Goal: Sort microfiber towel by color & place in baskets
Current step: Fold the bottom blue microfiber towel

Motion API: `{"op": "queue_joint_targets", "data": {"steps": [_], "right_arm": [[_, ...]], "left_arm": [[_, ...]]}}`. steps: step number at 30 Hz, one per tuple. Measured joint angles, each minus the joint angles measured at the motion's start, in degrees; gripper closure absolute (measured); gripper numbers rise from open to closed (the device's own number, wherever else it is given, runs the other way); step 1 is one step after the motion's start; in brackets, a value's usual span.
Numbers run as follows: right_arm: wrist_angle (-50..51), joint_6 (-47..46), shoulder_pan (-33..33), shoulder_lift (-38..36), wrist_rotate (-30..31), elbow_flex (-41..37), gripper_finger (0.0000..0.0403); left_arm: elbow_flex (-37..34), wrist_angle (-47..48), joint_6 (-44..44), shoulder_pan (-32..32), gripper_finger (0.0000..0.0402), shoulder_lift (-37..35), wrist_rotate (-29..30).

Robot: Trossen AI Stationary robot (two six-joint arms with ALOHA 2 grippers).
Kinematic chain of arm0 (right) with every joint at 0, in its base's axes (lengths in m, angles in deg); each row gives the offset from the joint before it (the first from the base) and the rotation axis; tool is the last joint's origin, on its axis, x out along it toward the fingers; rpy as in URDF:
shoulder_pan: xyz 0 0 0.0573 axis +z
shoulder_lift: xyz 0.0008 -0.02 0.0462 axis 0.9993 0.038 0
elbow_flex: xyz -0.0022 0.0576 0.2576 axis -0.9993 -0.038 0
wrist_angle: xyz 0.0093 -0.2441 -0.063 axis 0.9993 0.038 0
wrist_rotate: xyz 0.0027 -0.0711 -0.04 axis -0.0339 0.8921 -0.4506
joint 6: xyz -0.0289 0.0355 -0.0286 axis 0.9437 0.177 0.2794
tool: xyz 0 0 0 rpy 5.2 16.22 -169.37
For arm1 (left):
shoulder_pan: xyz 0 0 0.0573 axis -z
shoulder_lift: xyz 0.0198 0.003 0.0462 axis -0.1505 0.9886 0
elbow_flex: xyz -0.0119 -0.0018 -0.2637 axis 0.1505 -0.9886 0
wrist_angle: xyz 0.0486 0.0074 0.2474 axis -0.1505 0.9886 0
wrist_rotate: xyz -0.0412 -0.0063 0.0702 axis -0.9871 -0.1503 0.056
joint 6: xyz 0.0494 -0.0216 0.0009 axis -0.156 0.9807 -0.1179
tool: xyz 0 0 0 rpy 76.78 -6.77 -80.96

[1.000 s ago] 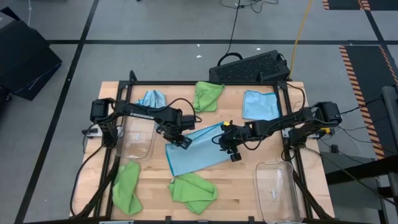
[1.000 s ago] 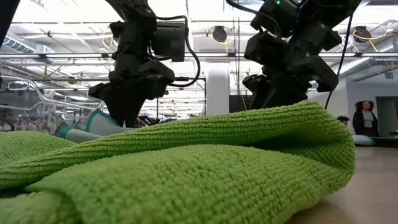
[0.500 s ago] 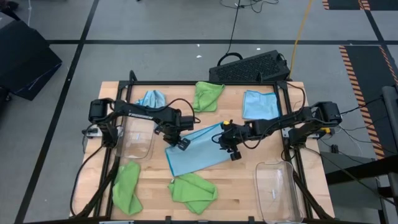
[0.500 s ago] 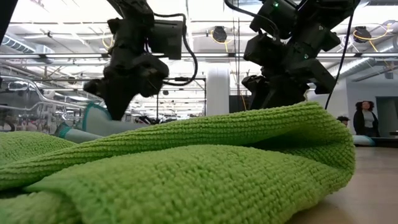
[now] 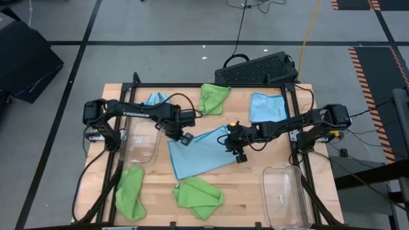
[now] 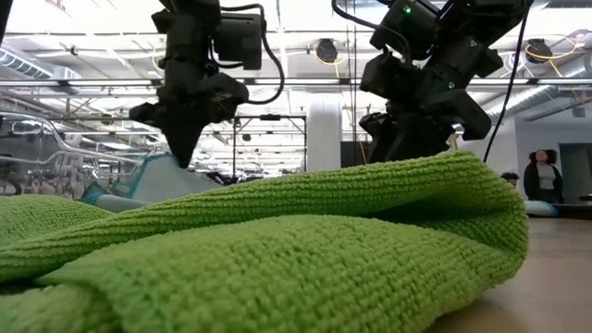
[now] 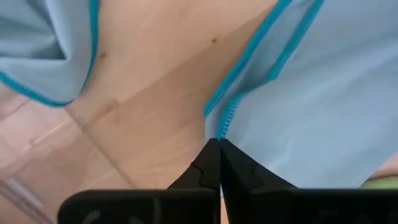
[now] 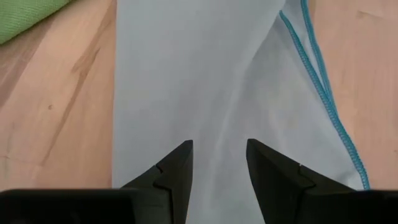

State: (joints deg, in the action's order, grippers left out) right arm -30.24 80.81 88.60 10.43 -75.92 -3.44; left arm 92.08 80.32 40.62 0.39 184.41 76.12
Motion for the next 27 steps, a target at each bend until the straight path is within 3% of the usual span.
{"op": "queue_joint_targets", "data": {"steps": [3, 8, 15, 21, 27], "right_arm": [[0.0, -2.1, 0.0, 0.0, 0.2, 0.0, 0.0262], [-2.8, -1.3, -0.7, 0.0, 7.0, -1.5, 0.0262], [-6.8, -2.2, -7.2, 0.1, 7.1, -3.0, 0.0262], [-6.8, -2.3, -14.2, 3.3, 1.1, -2.8, 0.0262], [-6.6, -0.5, -15.0, 10.0, -0.3, 0.7, 0.0262]], "left_arm": [[-0.1, -0.7, 0.2, 0.1, 0.04, 0.7, 1.4], [-0.2, 0.6, 0.7, 0.1, 0.0386, 1.4, 1.3], [-0.2, 2.1, 2.1, 0.6, 0.0344, 1.1, 0.3], [-0.1, 1.6, 4.4, 0.9, 0.0286, -0.2, -1.6], [0.3, -6.1, 9.8, 7.0, 0.0249, -3.7, -1.4]]}}
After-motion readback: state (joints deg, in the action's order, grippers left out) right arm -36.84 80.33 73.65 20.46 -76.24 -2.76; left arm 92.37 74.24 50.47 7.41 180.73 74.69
